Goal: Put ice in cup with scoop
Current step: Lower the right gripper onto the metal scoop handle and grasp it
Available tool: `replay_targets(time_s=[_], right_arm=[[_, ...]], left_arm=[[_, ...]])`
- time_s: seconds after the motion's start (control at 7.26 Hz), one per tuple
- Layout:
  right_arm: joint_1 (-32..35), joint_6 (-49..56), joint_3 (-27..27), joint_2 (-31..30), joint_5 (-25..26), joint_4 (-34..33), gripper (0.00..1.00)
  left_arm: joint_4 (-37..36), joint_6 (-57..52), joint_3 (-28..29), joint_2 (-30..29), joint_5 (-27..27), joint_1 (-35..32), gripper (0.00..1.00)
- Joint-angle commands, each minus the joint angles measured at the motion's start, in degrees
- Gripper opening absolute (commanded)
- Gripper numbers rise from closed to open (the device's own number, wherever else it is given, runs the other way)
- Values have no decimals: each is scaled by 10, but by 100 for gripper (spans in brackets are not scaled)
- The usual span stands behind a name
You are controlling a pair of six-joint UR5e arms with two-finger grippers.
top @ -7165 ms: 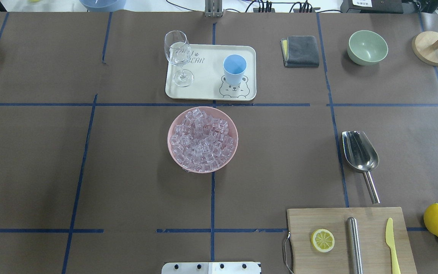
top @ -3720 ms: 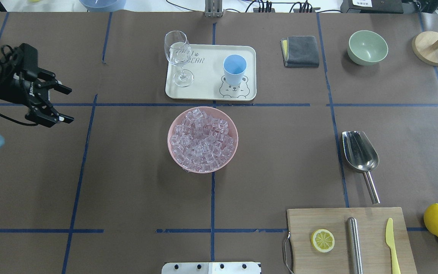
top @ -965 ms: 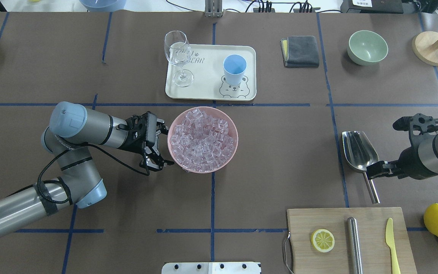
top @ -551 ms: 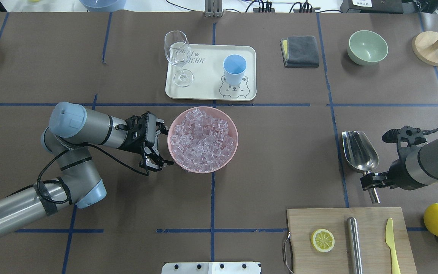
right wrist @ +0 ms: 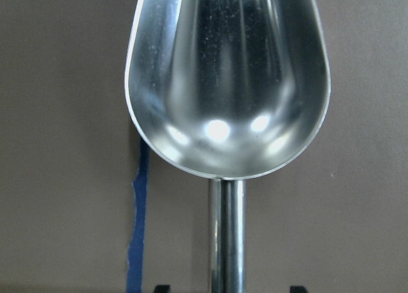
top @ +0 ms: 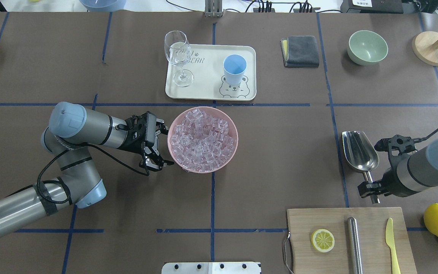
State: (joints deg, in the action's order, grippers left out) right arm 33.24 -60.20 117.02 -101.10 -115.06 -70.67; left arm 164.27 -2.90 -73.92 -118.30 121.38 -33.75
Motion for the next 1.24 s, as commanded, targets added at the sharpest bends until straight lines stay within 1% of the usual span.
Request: replay_targets(time_s=[0.0, 0.14, 0.28, 0.41, 1.1], right_arm=[[-4, 1, -2, 0, -3, -1, 56], [-5, 2, -4, 0, -5, 0, 40], [-5, 9, -5, 0, -8, 0, 17], [-5, 10, -5, 0, -9, 0, 0], [2, 17, 2, -2, -7, -6, 0]], left_arm=[[0, 1, 0, 0, -1, 0, 100], [0, 1, 0, 0, -1, 0, 100], [0, 1, 0, 0, -1, 0, 100], [0, 1, 0, 0, -1, 0, 100], [3, 1, 0, 1, -1, 0, 100]])
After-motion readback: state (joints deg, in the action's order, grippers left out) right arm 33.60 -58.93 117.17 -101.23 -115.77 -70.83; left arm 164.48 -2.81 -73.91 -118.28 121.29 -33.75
